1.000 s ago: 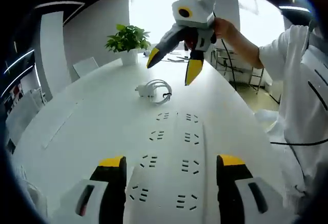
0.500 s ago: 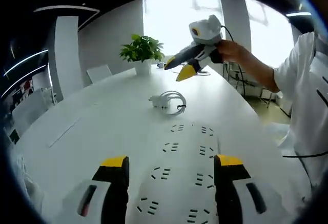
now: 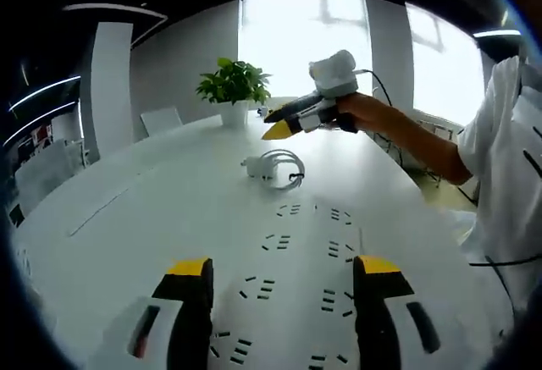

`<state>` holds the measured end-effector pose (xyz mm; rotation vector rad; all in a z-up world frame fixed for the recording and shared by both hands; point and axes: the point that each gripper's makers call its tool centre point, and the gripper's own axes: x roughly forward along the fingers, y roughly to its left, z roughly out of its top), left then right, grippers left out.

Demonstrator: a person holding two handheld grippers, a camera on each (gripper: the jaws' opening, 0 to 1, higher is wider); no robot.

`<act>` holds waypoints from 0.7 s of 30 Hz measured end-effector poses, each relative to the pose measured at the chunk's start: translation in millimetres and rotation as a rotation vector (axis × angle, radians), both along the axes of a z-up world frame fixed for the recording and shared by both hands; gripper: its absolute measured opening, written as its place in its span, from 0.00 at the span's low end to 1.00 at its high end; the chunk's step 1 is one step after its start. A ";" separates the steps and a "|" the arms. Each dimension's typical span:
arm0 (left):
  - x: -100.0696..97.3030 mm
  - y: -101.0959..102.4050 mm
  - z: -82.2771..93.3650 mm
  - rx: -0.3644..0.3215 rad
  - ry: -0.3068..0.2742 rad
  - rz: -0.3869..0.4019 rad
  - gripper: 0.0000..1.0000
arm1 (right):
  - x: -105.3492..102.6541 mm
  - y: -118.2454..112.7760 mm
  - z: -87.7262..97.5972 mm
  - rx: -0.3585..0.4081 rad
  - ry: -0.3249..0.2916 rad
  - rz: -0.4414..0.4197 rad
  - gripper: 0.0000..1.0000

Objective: Straighten the power strip on the desk, plug the charger into it

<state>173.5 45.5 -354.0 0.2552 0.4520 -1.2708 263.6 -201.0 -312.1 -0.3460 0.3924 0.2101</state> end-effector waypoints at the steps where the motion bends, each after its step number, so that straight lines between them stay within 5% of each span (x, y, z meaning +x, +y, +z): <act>1: -0.6 -0.2 -0.1 -0.003 0.002 0.000 0.68 | 0.4 2.7 -5.6 0.021 0.016 0.006 0.44; 16: -4.2 -2.1 -2.9 -0.030 0.041 -0.007 0.68 | -9.1 17.8 -18.2 0.246 0.072 -0.037 0.47; 21: -4.0 -3.0 -3.4 -0.031 0.046 -0.005 0.68 | -21.9 29.1 5.5 0.279 -0.015 -0.053 0.47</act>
